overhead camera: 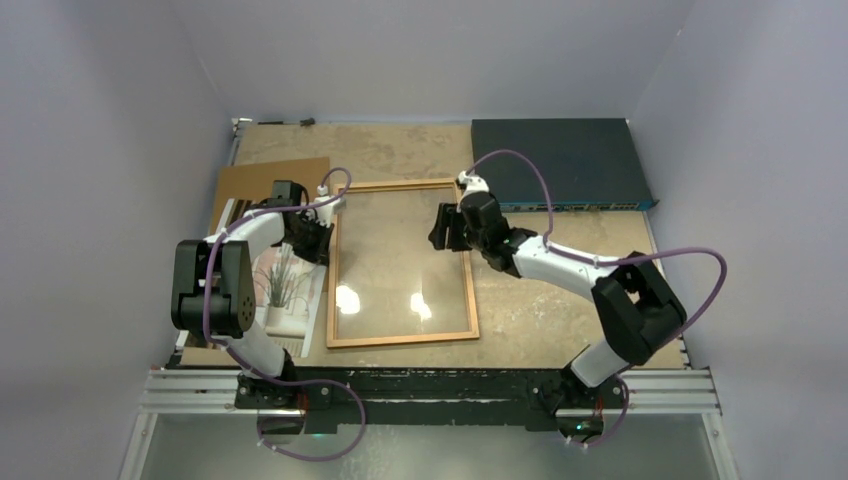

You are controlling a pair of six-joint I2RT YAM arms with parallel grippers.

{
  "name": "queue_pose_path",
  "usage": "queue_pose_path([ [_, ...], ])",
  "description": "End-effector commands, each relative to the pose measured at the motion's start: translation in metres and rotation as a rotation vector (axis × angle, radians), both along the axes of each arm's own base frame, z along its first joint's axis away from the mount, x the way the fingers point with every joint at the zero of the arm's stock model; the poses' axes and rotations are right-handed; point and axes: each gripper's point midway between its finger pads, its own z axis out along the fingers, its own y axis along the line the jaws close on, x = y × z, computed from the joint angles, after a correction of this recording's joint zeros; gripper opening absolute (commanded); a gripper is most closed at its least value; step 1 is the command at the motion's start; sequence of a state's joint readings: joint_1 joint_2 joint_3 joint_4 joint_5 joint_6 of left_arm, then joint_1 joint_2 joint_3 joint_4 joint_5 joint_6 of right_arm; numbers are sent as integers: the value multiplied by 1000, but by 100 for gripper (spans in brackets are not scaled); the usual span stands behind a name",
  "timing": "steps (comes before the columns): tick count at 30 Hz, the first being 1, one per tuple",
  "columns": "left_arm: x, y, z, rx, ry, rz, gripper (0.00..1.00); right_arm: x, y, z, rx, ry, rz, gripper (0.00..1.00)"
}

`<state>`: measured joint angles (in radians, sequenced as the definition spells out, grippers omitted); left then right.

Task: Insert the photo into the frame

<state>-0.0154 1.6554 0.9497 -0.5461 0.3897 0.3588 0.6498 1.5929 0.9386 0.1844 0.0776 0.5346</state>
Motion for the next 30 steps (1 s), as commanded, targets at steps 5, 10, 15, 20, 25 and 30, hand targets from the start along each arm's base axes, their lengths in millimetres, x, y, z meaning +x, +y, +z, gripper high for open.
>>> queue_pose_path([
  [5,12,-7,7,-13,-49,-29,0,-93,-10,-31,11,180,85,45],
  [10,14,-6,7,-11,-48,-26,0,-132,-10,-38,18,245,138,37],
  [15,16,-6,8,-10,-50,-25,0,-151,-15,-51,-1,293,154,34],
  [20,16,-6,9,-11,-49,-23,0,-155,-22,-62,-32,315,143,32],
  [25,18,-7,10,-13,-51,-22,0,-153,-26,-71,-67,324,121,31],
  [30,19,-7,10,-17,-51,-22,0,-151,-32,-80,-113,339,94,31],
])
